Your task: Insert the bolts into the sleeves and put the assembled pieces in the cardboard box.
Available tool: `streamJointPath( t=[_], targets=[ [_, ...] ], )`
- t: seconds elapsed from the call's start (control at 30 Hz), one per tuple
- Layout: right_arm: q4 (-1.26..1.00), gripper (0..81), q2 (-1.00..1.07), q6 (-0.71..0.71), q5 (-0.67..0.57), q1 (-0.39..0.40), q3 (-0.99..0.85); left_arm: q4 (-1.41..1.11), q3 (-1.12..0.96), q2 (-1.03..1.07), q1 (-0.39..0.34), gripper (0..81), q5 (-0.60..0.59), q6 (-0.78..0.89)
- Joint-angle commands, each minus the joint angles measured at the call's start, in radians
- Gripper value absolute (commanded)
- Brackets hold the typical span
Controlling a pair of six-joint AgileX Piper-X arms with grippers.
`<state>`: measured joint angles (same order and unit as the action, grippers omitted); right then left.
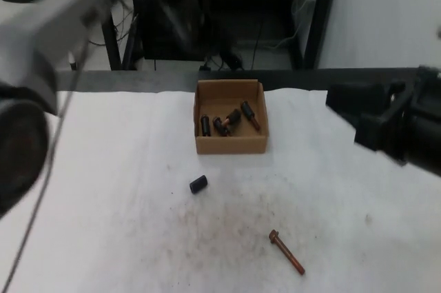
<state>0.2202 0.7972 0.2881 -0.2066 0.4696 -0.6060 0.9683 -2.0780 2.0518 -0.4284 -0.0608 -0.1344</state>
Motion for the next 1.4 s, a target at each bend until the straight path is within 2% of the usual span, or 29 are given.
streamJointPath(
  t=[0.0,0.2,0.3,0.5,0.7,0.9,1.07,1.17,1.37],
  targets=[
    [0.072,0.8,-0.009,-0.044,-0.009,-0.003,-0.006,0.010,-0.008,-0.083,0.001,0.3,0.025,0.016],
    [0.097,0.8,-0.002,-0.046,-0.009,-0.003,-0.006,0.142,0.037,-0.306,-0.005,0.3,0.031,-0.023],
    [0.097,0.8,0.015,-0.017,-0.018,-0.003,-0.006,0.248,0.142,-0.429,-0.006,0.3,0.031,-0.023],
    [0.097,0.8,0.039,-0.008,-0.063,-0.003,-0.008,0.256,0.585,-0.757,-0.008,0.3,0.031,-0.010],
    [0.097,0.8,0.038,0.007,-0.063,-0.003,-0.008,0.085,1.095,-1.202,-0.008,0.3,0.029,0.164],
    [0.097,0.8,0.046,0.002,-0.063,-0.003,-0.019,-0.110,1.414,-1.525,-0.008,0.3,-0.012,0.224],
    [0.097,0.8,0.115,-0.059,-0.061,-0.003,-0.083,-0.187,1.539,-1.599,-0.008,0.3,-0.167,0.303],
    [0.106,0.8,0.208,-0.071,-0.061,-0.003,-0.140,-0.198,1.564,-1.583,-0.008,0.3,-0.195,0.330],
    [0.375,0.8,0.446,-0.358,-0.093,-0.001,-0.320,-0.249,1.566,-1.571,-0.008,0.3,-0.199,0.330]
  ],
)
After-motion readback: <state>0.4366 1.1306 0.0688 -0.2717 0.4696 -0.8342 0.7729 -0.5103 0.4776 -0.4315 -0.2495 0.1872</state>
